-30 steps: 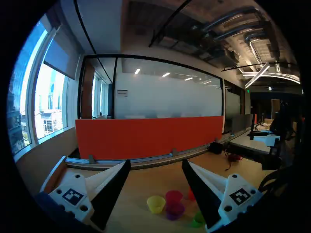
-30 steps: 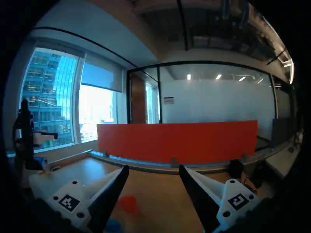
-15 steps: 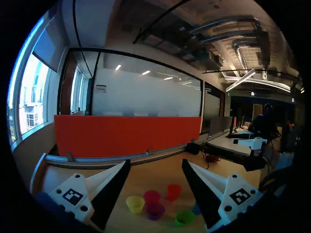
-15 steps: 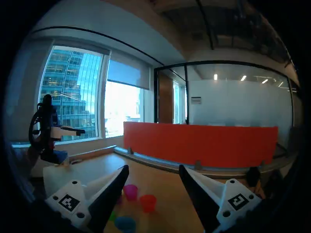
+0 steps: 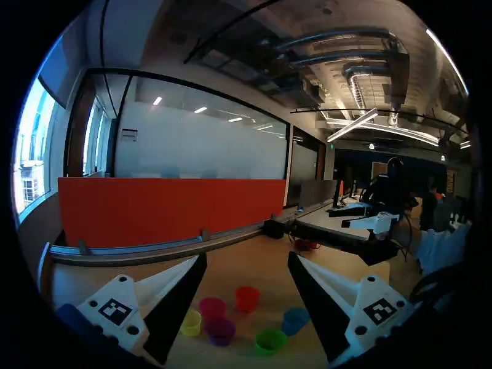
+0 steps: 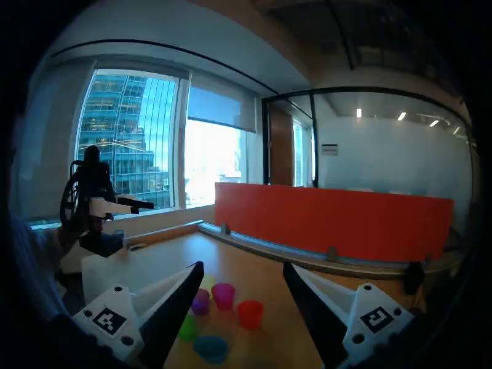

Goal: Pour water

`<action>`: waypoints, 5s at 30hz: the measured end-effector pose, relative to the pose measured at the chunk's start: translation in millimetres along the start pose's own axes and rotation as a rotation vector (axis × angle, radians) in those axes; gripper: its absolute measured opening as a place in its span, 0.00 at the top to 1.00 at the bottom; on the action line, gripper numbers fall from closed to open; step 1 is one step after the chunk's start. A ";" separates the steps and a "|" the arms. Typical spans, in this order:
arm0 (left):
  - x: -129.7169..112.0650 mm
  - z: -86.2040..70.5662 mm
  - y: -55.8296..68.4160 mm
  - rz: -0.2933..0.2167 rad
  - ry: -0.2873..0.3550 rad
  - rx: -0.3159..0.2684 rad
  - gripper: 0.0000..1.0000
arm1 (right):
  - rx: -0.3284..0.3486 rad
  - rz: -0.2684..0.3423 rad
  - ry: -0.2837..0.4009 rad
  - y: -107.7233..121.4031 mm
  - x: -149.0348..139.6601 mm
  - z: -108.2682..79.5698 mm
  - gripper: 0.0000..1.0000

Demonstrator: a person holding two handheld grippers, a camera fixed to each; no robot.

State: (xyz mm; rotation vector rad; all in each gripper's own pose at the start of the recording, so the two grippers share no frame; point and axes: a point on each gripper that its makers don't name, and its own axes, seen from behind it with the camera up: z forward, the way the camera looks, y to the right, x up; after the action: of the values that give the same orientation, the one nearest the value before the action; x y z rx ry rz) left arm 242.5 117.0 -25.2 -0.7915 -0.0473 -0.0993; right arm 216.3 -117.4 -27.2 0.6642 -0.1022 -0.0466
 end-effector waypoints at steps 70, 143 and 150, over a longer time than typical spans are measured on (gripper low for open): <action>-270.3 35.5 38.6 0.140 -0.474 -0.238 0.02 | 0.251 -0.099 -0.442 -46.9 -245.2 26.4 0.00; -270.6 73.6 53.5 0.109 -0.446 -0.273 0.14 | 0.262 -0.094 -0.415 -60.0 -267.1 72.0 0.10; -239.3 65.3 49.1 0.136 -0.385 -0.237 0.14 | 0.231 -0.093 -0.346 -60.0 -229.1 68.5 0.10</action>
State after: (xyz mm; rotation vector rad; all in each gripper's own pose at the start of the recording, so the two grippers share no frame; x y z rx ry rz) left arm 9.5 214.9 -33.2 -1.0396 -0.3504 0.1805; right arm -19.5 -189.2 -28.9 0.8873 -0.4148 -0.2425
